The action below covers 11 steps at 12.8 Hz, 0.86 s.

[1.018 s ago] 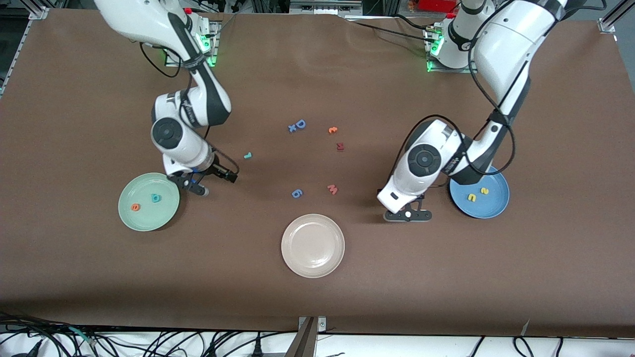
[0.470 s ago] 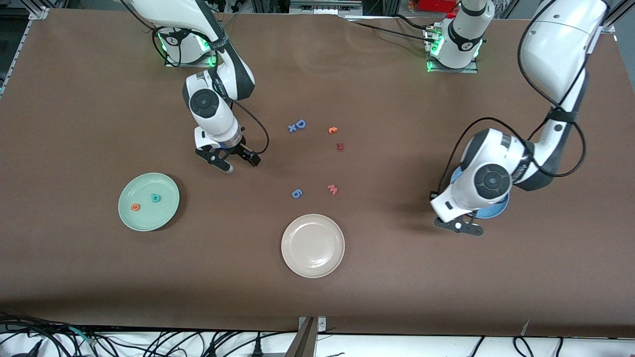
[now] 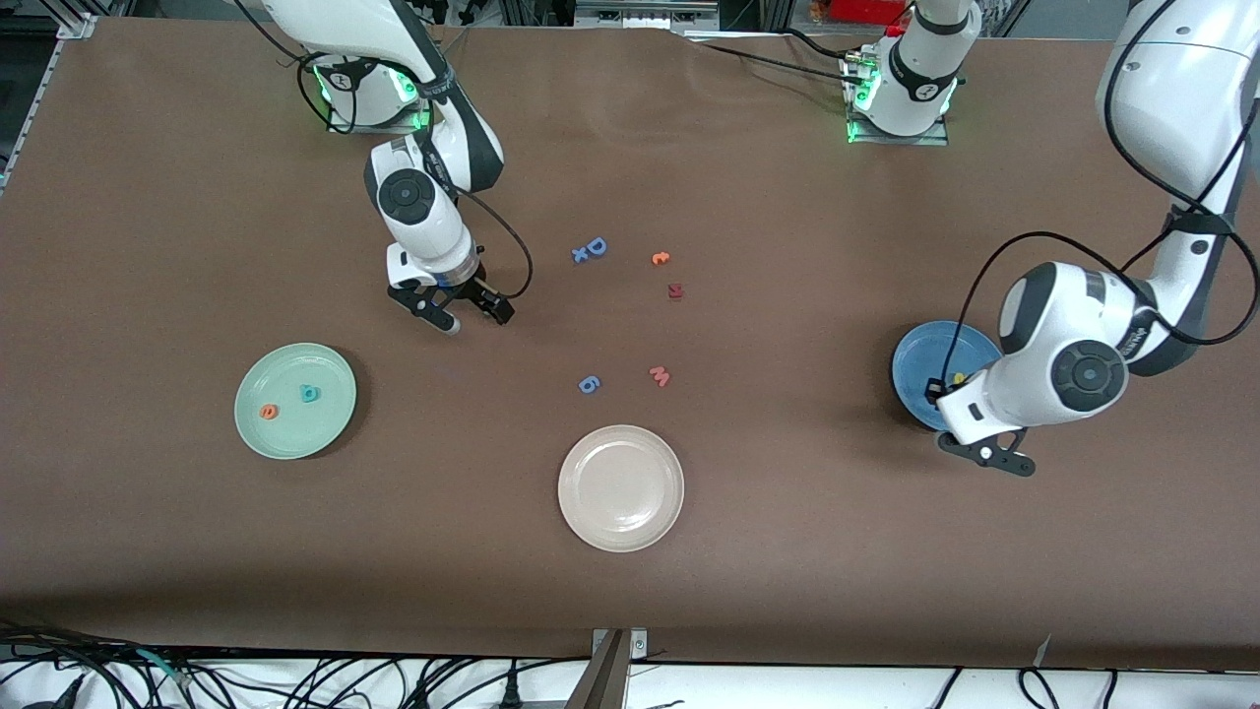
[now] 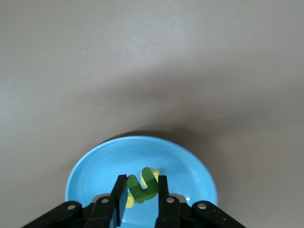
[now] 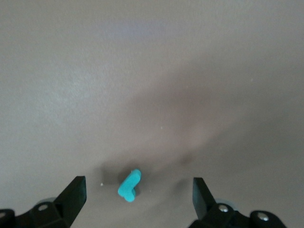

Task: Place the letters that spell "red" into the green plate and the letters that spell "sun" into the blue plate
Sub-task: 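Carry the green u to the blue plate while the right gripper grasps teal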

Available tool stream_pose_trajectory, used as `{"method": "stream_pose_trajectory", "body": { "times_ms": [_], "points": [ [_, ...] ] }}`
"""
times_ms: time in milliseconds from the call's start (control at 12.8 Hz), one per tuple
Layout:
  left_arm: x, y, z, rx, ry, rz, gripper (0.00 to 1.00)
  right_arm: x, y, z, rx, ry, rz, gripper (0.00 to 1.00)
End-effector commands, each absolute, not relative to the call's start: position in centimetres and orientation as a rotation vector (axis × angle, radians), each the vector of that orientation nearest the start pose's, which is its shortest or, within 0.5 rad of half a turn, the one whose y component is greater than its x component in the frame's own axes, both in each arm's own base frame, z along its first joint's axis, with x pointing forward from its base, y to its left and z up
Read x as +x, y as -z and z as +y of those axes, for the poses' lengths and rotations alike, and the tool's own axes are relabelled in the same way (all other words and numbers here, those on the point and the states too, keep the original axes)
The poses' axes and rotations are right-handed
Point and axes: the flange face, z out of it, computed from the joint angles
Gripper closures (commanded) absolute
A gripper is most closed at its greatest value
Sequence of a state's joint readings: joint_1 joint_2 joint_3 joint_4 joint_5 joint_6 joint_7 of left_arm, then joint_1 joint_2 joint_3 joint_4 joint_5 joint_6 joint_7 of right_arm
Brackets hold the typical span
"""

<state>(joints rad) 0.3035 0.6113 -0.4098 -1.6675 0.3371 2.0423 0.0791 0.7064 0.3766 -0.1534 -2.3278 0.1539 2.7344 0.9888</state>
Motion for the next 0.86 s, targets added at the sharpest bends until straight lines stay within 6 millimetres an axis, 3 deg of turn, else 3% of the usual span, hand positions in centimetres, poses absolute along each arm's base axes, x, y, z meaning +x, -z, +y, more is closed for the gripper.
{"method": "stream_pose_trajectory", "body": {
  "times_ms": [0, 235, 313, 391, 470, 626, 705, 783],
  "points": [
    [65.0, -25.6, -2.5, -3.078, -0.311, 0.521, 0.86, 43.7, -17.7, 27.2, -2.974, 0.044, 0.890, 0.01],
    [64.3, -25.3, -0.4, -3.079, -0.411, 0.497, 0.86, 43.7, -17.2, 27.1, -2.980, 0.042, 0.893, 0.08],
    [63.0, -24.1, 0.4, -3.136, -0.474, 0.475, 0.85, 43.8, -17.1, 27.1, -2.981, 0.043, 0.891, 0.09],
    [61.5, -23.8, -0.5, -3.217, -0.532, 0.433, 0.85, 43.8, -17.1, 27.1, -2.978, 0.049, 0.890, 0.11],
    [60.7, -23.9, 0.3, -3.215, -0.559, 0.475, 0.85, 43.8, -16.8, 27.1, -2.981, 0.050, 0.889, 0.12],
    [60.0, -23.3, 3.7, -3.234, -0.570, 0.568, 0.70, 43.8, -16.5, 27.0, -2.983, 0.050, 0.889, 0.22],
    [59.4, -24.0, 3.6, -3.234, -0.563, 0.623, 0.28, 43.8, -16.5, 27.0, -2.984, 0.049, 0.889, 0.28],
    [59.4, -24.8, 3.3, -3.230, -0.549, 0.643, 0.00, 43.7, -16.4, 27.0, -2.986, 0.048, 0.888, 0.34]
  ]
}}
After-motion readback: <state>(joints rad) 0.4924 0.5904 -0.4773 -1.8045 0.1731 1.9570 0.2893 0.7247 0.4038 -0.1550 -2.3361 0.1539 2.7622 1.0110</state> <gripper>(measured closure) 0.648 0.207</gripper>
